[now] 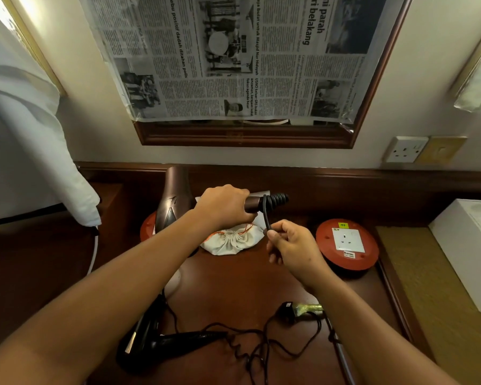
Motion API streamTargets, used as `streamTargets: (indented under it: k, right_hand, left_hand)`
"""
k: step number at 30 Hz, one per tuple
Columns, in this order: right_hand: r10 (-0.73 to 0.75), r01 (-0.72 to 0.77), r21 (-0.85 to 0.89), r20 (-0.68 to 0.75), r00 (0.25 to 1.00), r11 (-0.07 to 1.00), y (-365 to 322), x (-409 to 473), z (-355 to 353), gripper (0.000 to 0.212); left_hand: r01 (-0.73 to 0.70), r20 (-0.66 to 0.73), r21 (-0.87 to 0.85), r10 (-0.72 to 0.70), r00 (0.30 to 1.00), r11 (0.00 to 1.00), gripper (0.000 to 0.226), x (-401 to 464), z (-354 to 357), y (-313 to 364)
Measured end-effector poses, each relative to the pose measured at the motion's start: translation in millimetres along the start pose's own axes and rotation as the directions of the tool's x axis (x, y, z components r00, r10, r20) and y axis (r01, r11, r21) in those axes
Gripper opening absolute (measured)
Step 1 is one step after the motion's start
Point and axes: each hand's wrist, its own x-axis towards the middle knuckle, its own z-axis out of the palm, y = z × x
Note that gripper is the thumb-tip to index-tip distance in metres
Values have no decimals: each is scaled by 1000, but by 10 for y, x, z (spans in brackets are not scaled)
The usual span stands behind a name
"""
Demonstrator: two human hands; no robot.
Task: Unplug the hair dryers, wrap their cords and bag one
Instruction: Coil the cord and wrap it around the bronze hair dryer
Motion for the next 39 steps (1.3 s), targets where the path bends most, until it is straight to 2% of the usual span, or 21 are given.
streamTargets:
  k: [7, 9, 14, 17, 20, 23, 25, 34, 36, 39]
  right_hand:
    - [116, -112, -41, 106, 988, 993, 89, 49, -51, 37]
    - [136, -145, 62, 135, 981, 987, 138, 43, -55, 38]
    - [113, -173, 297, 207, 972, 939, 289, 83, -81, 26]
    - [113, -179, 356, 198, 974, 917, 365, 149, -113, 24]
    - [105, -160, 339, 174, 979, 927, 397, 223, -127, 24]
    - [127, -162, 258, 150, 981, 952, 412, 271, -139, 36]
    - [133, -169, 248, 156, 979, 954, 426, 286, -148, 41]
    - [78, -192, 346, 318, 945, 918, 409, 394, -251, 29]
    - [81, -186, 311, 321, 943, 932, 350, 428, -305, 22]
    - [110, -146, 118, 268, 957, 982, 261, 515, -411, 24]
  left_hand:
    - [-17, -21, -5, 17, 1000, 1000, 28, -35, -88, 8]
    - [-29, -24, -13, 29, 999, 999, 29, -35, -102, 26]
    - [-35, -9, -68, 35, 999, 997, 28, -42, -101, 43]
    - [-37, -1, -80, 37, 999, 996, 29, -65, -101, 62]
    - [-58, -6, -83, 58, 998, 995, 31, -93, -112, 95]
    - [-78, -7, -147, 78, 997, 986, 31, -109, -145, 118]
    - [-97, -6, -124, 97, 995, 988, 30, -118, -164, 133]
    - [-134, 43, -175, 144, 989, 975, 31, -178, -206, 161]
    - [-155, 41, -175, 165, 985, 972, 31, -197, -212, 174]
    - [-170, 35, -180, 179, 983, 969, 29, -211, -247, 177]
